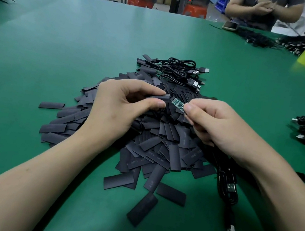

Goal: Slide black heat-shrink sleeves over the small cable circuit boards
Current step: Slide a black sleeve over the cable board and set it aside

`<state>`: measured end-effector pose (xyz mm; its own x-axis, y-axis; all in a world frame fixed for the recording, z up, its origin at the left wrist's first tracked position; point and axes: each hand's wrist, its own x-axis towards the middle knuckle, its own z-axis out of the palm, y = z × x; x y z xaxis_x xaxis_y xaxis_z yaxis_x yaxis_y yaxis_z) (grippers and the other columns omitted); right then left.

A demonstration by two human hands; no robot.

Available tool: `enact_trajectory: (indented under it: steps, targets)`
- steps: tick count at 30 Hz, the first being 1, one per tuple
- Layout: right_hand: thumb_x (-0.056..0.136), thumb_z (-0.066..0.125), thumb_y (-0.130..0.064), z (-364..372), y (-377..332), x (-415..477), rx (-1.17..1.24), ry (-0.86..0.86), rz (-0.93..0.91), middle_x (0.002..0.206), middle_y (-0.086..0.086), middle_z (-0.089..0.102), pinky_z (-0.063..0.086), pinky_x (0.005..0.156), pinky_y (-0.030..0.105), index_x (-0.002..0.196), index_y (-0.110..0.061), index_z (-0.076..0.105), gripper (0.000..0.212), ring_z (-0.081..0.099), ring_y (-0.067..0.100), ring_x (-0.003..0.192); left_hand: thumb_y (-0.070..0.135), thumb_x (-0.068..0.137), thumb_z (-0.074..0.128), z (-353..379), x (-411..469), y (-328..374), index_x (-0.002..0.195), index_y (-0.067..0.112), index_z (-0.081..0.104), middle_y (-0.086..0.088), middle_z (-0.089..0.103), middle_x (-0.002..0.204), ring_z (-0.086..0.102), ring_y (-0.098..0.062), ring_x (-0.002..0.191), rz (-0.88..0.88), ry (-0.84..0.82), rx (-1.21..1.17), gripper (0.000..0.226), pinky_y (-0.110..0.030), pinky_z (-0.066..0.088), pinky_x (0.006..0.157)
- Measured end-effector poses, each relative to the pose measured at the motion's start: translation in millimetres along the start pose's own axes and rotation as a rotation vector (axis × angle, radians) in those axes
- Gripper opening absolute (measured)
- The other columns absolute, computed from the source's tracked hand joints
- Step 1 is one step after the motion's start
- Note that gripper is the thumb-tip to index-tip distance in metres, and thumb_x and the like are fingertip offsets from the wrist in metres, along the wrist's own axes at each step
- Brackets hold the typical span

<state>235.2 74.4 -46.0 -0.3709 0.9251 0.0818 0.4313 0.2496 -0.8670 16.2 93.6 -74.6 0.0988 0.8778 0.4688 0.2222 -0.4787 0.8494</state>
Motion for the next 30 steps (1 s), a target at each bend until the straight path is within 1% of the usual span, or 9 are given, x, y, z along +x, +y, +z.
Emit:
enact_trajectory:
  steps: [4,7,10,12,14,18,23,25,30]
  targets:
    - [0.097,0.047,-0.045,-0.2,1.6,0.7,-0.014,-0.004,-0.005,0.054,-0.003,0.033,0.022,0.045,0.026,0.064,-0.025,0.048,0.038,0.026,0.013,0.047,0.019,0.08,0.086,0.0,0.4,-0.2,0.094,0.026,0.081,0.01,0.079,0.088,0.076,-0.013,0.086,-0.002,-0.031,0.015,0.016,-0.038,0.062,0.086]
    - [0.096,0.047,-0.046,-0.3,1.9,0.7,-0.088,-0.007,-0.018,0.052,-0.007,0.034,0.023,0.045,0.024,0.065,-0.023,0.046,0.039,0.028,0.01,0.046,0.018,0.08,0.086,-0.4,1.0,-1.1,0.093,0.027,0.081,0.011,0.079,0.087,0.076,-0.011,0.085,-0.003,-0.047,0.02,0.017,-0.033,0.061,0.085]
    - [0.098,0.046,-0.044,-1.9,1.8,-0.1,-0.203,-0.024,-0.038,0.051,-0.009,0.036,0.024,0.049,0.027,0.067,-0.018,0.045,0.041,0.029,0.007,0.047,0.017,0.078,0.087,-0.4,0.8,-1.2,0.093,0.028,0.08,0.013,0.079,0.087,0.075,-0.007,0.082,0.008,-0.068,0.047,0.019,-0.026,0.06,0.082]
    - [0.104,0.049,-0.036,-3.5,1.8,-1.2,-0.273,-0.045,-0.052,0.05,-0.011,0.038,0.024,0.05,0.023,0.069,-0.014,0.046,0.042,0.032,0.005,0.046,0.02,0.078,0.087,-1.0,0.6,-0.6,0.094,0.03,0.08,0.012,0.078,0.088,0.073,-0.006,0.081,0.06,-0.09,0.114,0.02,-0.027,0.059,0.079]
    - [0.106,0.05,-0.03,-4.8,1.5,-2.6,-0.326,-0.07,-0.048,0.049,-0.012,0.04,0.026,0.05,0.02,0.067,-0.015,0.048,0.041,0.035,0.004,0.046,0.021,0.079,0.086,-1.9,0.6,0.2,0.096,0.026,0.081,0.007,0.077,0.088,0.072,-0.01,0.083,0.128,-0.136,0.19,0.018,-0.033,0.059,0.08]
    - [0.103,0.051,-0.032,-5.8,0.1,-4.0,-0.382,-0.108,-0.025,0.051,-0.01,0.041,0.026,0.051,0.024,0.066,-0.017,0.049,0.04,0.036,0.005,0.048,0.021,0.082,0.084,-5.2,1.0,1.7,0.099,0.016,0.082,0.004,0.075,0.093,0.07,-0.012,0.089,0.24,-0.219,0.28,0.017,-0.036,0.057,0.083]
    - [0.103,0.051,-0.032,-7.0,0.2,-4.2,-0.416,-0.108,-0.026,0.051,-0.012,0.045,0.03,0.052,0.022,0.068,-0.016,0.054,0.038,0.039,0.004,0.049,0.024,0.082,0.083,-8.7,3.3,3.9,0.099,0.013,0.082,0.002,0.075,0.093,0.07,-0.01,0.087,0.325,-0.283,0.344,0.02,-0.034,0.055,0.081]
    - [0.102,0.051,-0.034,-7.1,0.9,-3.9,-0.407,-0.105,-0.024,0.051,-0.012,0.045,0.03,0.052,0.022,0.069,-0.017,0.055,0.038,0.038,0.005,0.049,0.025,0.082,0.083,-8.7,3.3,4.7,0.1,0.014,0.082,0.003,0.075,0.093,0.07,-0.009,0.087,0.349,-0.287,0.364,0.021,-0.031,0.055,0.082]
    - [0.101,0.05,-0.035,-5.3,1.8,-3.1,-0.407,-0.106,-0.027,0.052,-0.009,0.045,0.03,0.051,0.026,0.07,-0.017,0.057,0.036,0.037,0.006,0.05,0.028,0.08,0.085,-3.9,0.3,5.4,0.101,0.018,0.081,0.013,0.073,0.09,0.066,0.003,0.087,0.345,-0.281,0.373,0.023,-0.015,0.049,0.081]
